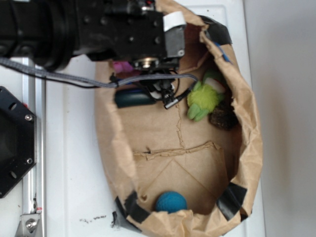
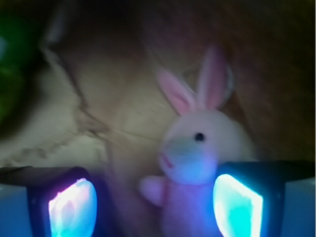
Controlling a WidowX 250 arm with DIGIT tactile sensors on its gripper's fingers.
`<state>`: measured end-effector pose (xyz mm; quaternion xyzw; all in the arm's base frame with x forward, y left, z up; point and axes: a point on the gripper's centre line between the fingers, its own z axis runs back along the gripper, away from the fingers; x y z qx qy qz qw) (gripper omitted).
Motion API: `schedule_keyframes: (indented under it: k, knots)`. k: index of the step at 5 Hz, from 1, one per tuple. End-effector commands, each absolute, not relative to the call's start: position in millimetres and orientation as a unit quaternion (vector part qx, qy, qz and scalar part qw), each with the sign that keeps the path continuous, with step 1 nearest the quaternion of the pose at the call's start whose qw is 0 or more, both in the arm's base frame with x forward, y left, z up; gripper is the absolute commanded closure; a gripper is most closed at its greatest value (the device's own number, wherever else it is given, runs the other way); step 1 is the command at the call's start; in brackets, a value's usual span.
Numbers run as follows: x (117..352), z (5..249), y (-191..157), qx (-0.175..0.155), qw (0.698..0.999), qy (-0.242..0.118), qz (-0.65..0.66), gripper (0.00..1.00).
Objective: Grab the pink bunny.
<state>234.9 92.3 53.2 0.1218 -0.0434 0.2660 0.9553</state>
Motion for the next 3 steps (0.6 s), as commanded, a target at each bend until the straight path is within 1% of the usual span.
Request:
schedule_keyframes:
  k: [1, 3]
  knots:
    - [226.5, 60.2, 102.4, 0.132, 0.945, -0.060, 0.293, 0.00]
    - [228.4, 51.6, 105.1, 0.134, 0.941, -0.053, 0.306, 0.00]
